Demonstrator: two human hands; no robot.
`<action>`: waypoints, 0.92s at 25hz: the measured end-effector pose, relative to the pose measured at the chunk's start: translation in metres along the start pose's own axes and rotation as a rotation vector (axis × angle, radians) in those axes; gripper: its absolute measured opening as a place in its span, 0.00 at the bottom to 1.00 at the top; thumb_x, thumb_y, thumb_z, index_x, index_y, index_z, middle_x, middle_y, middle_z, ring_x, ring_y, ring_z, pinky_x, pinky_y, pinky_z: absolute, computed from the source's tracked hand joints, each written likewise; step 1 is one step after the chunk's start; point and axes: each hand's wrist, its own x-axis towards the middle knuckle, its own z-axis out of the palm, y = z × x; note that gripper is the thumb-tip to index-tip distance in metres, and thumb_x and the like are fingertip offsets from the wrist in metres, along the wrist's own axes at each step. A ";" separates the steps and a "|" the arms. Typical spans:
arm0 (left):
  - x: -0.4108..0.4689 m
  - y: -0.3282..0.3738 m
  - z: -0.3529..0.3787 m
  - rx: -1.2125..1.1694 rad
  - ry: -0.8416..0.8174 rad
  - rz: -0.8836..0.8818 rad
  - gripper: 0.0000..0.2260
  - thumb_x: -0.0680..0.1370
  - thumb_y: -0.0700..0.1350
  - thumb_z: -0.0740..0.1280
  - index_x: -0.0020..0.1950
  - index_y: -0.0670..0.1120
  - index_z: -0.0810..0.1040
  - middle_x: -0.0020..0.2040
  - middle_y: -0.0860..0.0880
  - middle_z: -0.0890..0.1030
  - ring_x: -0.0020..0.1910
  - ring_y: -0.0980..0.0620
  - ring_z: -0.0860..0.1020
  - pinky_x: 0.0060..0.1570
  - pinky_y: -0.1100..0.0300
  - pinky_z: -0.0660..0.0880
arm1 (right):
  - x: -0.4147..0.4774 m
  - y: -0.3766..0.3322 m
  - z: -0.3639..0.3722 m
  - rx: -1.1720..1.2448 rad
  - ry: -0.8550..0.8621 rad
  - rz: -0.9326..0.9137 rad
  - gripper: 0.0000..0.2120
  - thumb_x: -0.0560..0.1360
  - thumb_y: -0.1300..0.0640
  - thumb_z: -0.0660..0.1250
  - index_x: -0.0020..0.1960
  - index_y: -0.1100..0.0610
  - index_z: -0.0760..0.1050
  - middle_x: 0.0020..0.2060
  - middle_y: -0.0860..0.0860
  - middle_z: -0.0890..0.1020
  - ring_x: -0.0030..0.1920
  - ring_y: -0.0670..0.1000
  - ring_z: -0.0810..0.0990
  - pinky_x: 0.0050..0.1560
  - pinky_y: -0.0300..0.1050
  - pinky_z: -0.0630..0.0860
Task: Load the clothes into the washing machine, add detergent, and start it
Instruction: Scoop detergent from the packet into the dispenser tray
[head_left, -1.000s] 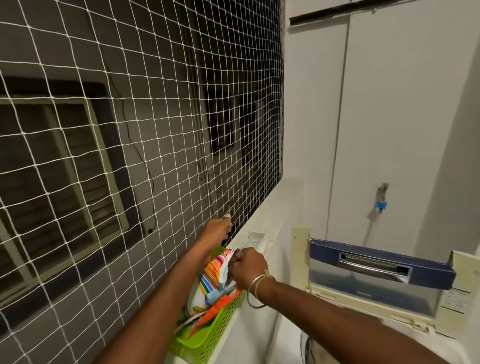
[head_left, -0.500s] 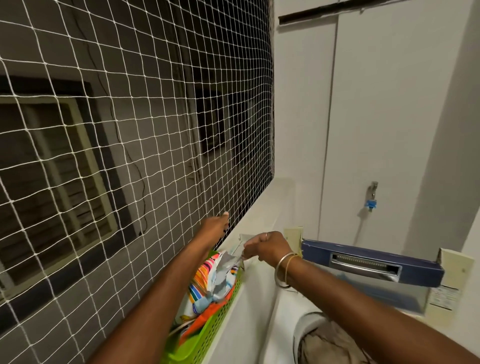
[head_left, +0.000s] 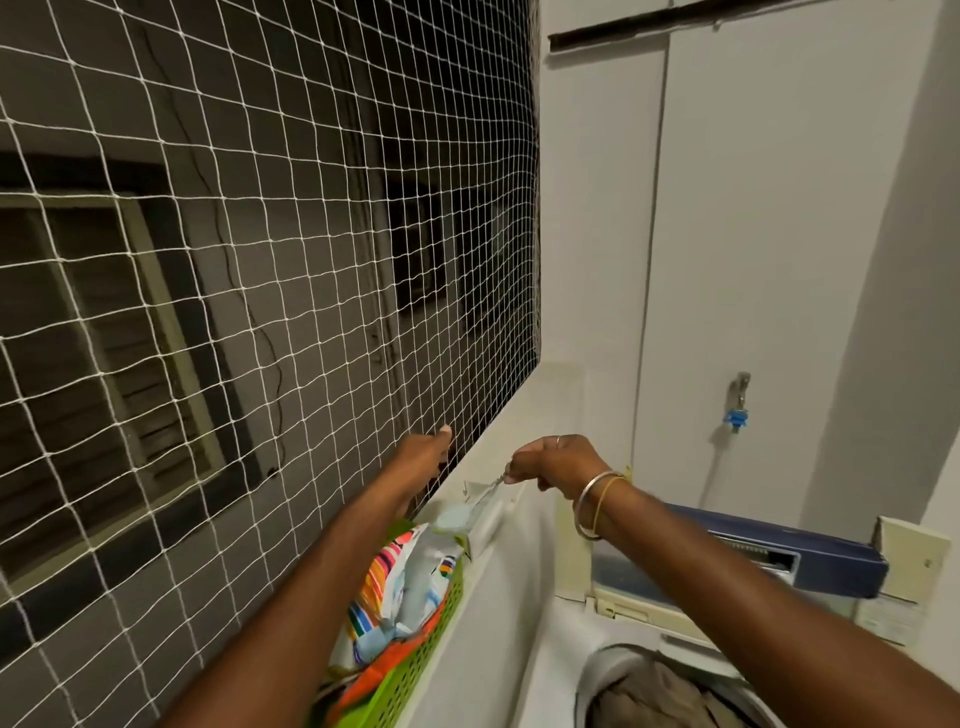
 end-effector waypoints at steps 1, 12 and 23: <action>0.002 0.000 0.000 -0.004 0.006 -0.001 0.20 0.81 0.58 0.61 0.54 0.41 0.80 0.50 0.41 0.83 0.43 0.48 0.80 0.58 0.50 0.73 | 0.006 -0.001 -0.003 0.001 0.002 0.004 0.02 0.69 0.68 0.71 0.41 0.66 0.82 0.38 0.59 0.86 0.33 0.46 0.84 0.34 0.38 0.73; 0.014 -0.005 -0.001 0.055 -0.083 -0.134 0.21 0.82 0.57 0.59 0.62 0.41 0.77 0.55 0.43 0.80 0.49 0.49 0.80 0.50 0.60 0.76 | 0.105 0.027 -0.011 -0.076 0.009 0.110 0.02 0.67 0.67 0.74 0.37 0.61 0.83 0.42 0.58 0.87 0.50 0.55 0.86 0.43 0.42 0.78; 0.012 -0.019 -0.011 0.065 -0.074 -0.194 0.21 0.82 0.58 0.58 0.64 0.43 0.75 0.68 0.42 0.76 0.61 0.44 0.76 0.64 0.51 0.71 | 0.152 0.083 -0.006 -0.320 -0.045 0.071 0.08 0.65 0.64 0.79 0.42 0.57 0.84 0.39 0.52 0.86 0.45 0.54 0.84 0.49 0.46 0.81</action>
